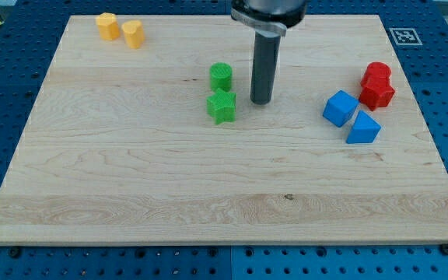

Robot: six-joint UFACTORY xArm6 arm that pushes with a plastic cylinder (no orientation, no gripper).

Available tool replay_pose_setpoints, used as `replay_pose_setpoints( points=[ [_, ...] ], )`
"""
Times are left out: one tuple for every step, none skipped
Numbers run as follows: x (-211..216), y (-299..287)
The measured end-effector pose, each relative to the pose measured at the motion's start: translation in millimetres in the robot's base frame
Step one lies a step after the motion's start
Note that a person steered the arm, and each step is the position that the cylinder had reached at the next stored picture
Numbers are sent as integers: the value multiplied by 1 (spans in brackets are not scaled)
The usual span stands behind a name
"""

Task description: Slide the blue triangle close to the blue cube

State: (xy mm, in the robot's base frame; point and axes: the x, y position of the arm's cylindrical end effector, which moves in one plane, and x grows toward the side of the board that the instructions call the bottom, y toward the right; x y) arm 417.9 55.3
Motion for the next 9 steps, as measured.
replay_pose_setpoints(
  points=[
    [44,19],
    [95,49],
    [112,117],
    [112,163],
    [108,157],
    [89,126],
    [84,123],
    [84,126],
    [75,126]
  ],
)
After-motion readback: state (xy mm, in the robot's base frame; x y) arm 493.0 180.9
